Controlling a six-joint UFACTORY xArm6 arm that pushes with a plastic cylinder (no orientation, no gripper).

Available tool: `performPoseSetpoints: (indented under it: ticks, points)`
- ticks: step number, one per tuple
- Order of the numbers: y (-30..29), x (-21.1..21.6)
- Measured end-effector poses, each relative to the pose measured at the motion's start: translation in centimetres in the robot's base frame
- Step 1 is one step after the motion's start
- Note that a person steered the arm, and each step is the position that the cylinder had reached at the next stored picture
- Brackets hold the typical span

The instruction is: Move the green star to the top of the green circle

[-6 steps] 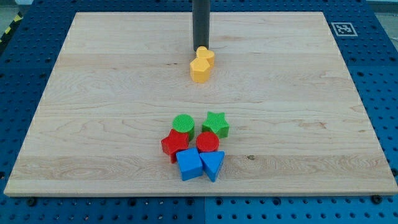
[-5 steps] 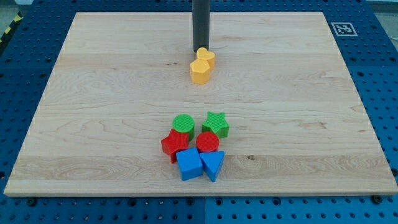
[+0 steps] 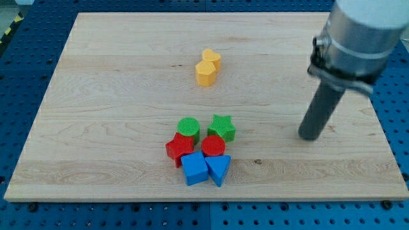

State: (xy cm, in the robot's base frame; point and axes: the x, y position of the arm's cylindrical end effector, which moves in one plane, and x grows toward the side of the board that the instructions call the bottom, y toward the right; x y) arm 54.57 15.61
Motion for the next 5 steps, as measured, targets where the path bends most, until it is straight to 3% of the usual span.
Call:
performPoseSetpoints:
  ticks: [1, 2, 5]
  points:
    - [-3.9, 3.5]
    - [-7.2, 3.9]
    - [-13.2, -2.4]
